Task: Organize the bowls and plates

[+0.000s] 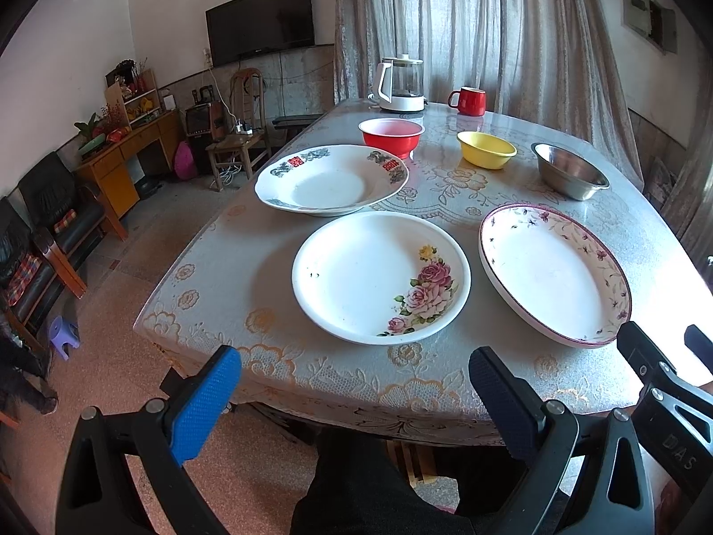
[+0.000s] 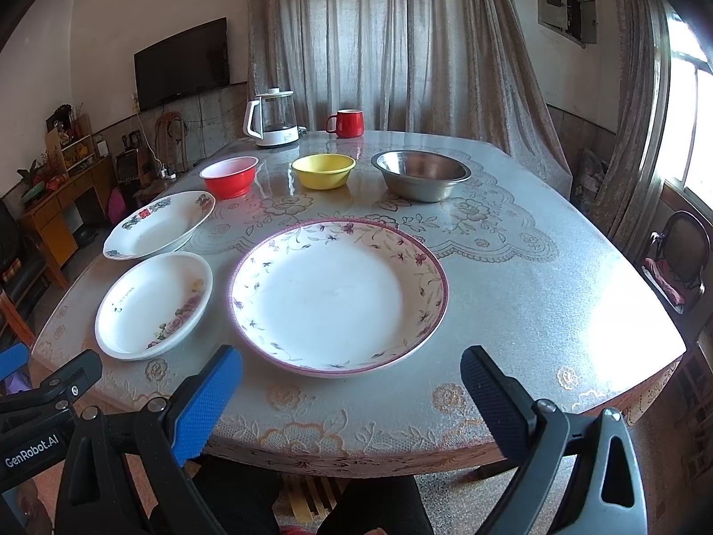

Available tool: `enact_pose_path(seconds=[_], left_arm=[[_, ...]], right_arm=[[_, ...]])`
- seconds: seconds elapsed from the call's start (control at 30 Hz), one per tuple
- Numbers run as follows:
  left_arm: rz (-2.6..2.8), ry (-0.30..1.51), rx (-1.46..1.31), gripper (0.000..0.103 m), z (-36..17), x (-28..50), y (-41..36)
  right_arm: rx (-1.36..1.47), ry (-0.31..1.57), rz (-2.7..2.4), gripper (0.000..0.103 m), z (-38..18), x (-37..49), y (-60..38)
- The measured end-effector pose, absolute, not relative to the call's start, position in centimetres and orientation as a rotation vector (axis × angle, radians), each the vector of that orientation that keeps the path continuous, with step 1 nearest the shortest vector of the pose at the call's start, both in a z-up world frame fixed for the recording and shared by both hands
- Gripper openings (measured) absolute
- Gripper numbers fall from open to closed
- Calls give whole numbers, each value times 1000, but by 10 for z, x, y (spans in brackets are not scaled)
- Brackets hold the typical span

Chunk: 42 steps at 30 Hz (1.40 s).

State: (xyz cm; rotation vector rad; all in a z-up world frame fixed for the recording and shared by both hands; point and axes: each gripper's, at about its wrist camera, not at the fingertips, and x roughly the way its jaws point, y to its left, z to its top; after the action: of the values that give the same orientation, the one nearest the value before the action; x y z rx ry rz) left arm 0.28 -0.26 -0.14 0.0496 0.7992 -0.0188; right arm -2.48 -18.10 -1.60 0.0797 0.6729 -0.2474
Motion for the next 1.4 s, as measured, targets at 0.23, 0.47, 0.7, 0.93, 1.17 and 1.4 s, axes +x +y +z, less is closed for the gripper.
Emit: enact_pose_path(seconds=[0.23, 0.47, 0.7, 0.93, 1.17, 1.4], left_arm=[[-20, 803, 51, 103, -2, 3, -3], [-19, 808, 50, 103, -4, 4, -2], [-17, 807, 50, 103, -4, 3, -2], [-16, 808, 50, 103, -4, 2, -2], [-15, 805, 50, 103, -4, 3, -2], [-9, 804, 51, 103, -3, 2, -2]], right_arm=[[81, 672, -245, 101, -16, -23, -181], [85, 677, -245, 101, -18, -22, -181], [87, 680, -243, 101, -20, -23, -182], [90, 679, -241, 101, -19, -24, -183], [91, 679, -245, 101, -19, -24, -184], [94, 686, -247, 101, -20, -23, -185]])
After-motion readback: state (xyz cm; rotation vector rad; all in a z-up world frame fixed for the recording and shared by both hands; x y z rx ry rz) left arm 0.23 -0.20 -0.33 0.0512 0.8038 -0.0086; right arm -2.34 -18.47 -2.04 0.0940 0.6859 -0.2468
